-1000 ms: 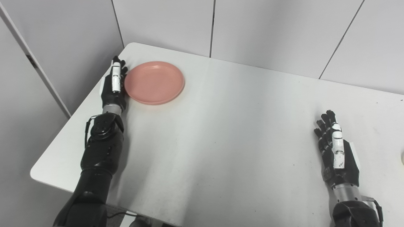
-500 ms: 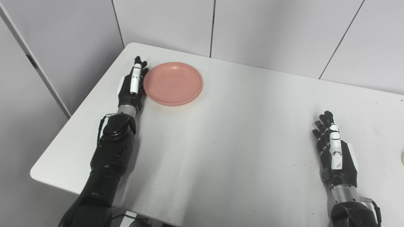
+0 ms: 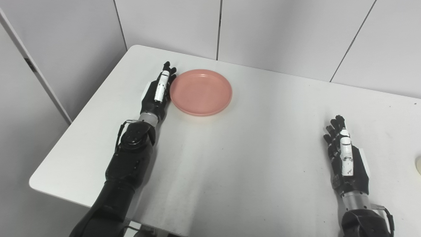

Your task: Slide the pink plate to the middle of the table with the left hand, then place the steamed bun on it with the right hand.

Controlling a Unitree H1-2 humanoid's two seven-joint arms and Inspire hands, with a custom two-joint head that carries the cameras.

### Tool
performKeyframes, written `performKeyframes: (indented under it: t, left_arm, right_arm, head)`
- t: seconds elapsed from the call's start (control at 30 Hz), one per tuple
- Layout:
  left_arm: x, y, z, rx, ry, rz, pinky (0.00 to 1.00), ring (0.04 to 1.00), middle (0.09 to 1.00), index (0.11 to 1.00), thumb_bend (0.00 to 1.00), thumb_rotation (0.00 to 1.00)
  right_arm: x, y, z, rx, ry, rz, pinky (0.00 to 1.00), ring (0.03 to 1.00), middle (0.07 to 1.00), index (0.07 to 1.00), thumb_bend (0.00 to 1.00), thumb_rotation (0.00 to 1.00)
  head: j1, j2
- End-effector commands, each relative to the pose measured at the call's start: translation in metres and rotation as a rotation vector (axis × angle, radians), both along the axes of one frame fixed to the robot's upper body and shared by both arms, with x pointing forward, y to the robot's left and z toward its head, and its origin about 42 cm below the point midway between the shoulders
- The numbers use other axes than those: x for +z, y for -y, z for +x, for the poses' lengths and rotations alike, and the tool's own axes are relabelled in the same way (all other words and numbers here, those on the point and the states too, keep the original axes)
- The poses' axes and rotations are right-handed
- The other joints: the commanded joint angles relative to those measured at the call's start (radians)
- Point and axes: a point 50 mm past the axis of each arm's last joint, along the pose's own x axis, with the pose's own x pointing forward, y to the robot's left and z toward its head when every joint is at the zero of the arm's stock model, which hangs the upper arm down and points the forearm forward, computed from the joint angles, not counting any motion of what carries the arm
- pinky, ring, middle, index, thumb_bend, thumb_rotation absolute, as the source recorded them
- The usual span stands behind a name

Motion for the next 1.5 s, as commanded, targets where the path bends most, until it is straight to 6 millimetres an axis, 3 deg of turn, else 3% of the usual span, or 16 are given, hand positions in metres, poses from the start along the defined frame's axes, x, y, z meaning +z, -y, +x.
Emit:
performKeyframes:
  t: [0.0, 0.2, 0.7, 1.1, 1.23, 1.47]
  left_arm:
    - [-0.009, 0.032, 0.001, -0.139, -0.068, -0.002, 1.0, 0.985, 0.973, 0.982, 0.43, 1.0]
    - [-0.007, 0.047, 0.007, -0.18, -0.081, -0.01, 1.0, 0.99, 0.975, 0.985, 0.44, 1.0]
    - [0.003, 0.095, 0.022, -0.346, -0.094, -0.015, 1.0, 0.974, 0.972, 0.984, 0.36, 1.0]
    - [0.002, 0.123, 0.016, -0.459, -0.093, -0.036, 0.99, 0.974, 0.965, 0.975, 0.39, 1.0]
    - [0.003, 0.129, 0.01, -0.514, -0.088, -0.037, 0.97, 0.962, 0.954, 0.953, 0.41, 1.0]
    - [0.003, 0.138, -0.003, -0.575, -0.109, -0.059, 0.99, 0.967, 0.964, 0.973, 0.38, 1.0]
  right_arm:
    - [-0.022, -0.009, -0.011, 0.009, -0.068, 0.032, 1.0, 1.0, 1.0, 1.0, 0.2, 1.0]
    - [-0.025, -0.011, -0.011, 0.01, -0.062, 0.024, 1.0, 1.0, 1.0, 1.0, 0.2, 1.0]
    - [-0.027, -0.022, -0.012, 0.015, -0.071, 0.037, 1.0, 1.0, 1.0, 1.0, 0.22, 1.0]
    - [-0.025, -0.031, -0.013, 0.007, -0.063, 0.044, 1.0, 1.0, 1.0, 1.0, 0.18, 1.0]
    - [-0.026, -0.032, -0.012, 0.014, -0.069, 0.042, 1.0, 1.0, 1.0, 1.0, 0.2, 1.0]
    - [-0.025, -0.036, -0.012, 0.003, -0.073, 0.04, 1.0, 1.0, 1.0, 1.0, 0.18, 1.0]
  head:
    - [-0.007, 0.002]
    - [-0.028, 0.008]
    - [-0.081, 0.016]
    - [-0.119, 0.025]
    - [-0.132, 0.03]
    - [-0.148, 0.037]
